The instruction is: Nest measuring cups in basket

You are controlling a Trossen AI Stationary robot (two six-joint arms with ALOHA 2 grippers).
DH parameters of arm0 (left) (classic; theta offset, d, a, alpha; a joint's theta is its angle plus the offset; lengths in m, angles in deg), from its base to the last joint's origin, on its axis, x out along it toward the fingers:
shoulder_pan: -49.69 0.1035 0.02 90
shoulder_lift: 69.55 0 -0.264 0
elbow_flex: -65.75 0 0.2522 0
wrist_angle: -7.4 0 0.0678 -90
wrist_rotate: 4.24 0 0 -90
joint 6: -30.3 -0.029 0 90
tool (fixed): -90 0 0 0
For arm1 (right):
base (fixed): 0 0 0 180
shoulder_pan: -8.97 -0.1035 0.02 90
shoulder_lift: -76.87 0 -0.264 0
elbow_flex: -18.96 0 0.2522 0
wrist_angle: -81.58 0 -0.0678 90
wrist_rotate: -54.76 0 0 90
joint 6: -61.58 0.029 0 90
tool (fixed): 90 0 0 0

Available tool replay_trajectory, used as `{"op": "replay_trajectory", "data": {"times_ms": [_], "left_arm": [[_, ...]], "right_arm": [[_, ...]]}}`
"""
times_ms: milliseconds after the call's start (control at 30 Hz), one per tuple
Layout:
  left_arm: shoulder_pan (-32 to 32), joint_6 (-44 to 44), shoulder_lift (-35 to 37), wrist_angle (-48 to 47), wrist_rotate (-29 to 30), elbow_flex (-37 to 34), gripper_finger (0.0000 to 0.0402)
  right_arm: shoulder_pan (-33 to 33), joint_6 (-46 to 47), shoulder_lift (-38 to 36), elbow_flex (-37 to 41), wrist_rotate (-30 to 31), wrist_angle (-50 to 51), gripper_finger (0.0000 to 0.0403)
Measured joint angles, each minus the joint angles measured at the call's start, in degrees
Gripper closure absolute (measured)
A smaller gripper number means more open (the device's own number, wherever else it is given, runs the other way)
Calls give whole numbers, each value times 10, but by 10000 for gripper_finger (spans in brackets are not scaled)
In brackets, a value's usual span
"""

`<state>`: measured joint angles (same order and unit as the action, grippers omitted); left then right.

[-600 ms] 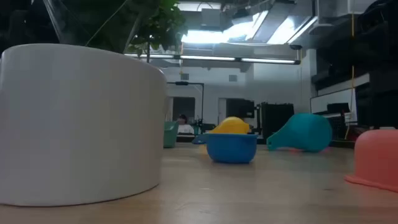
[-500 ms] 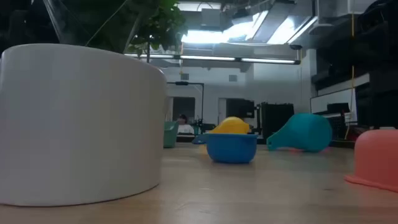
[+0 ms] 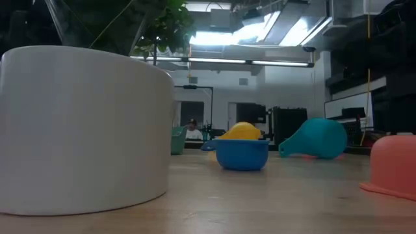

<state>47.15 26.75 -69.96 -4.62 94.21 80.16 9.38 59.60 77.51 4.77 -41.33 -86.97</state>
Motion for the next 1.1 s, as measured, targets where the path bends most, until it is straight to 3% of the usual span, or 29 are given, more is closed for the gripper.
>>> {"op": "replay_trajectory", "data": {"times_ms": [1100], "left_arm": [[0,0,0,0,0,0,235]], "right_arm": [[0,0,0,0,19,0,234]]}}
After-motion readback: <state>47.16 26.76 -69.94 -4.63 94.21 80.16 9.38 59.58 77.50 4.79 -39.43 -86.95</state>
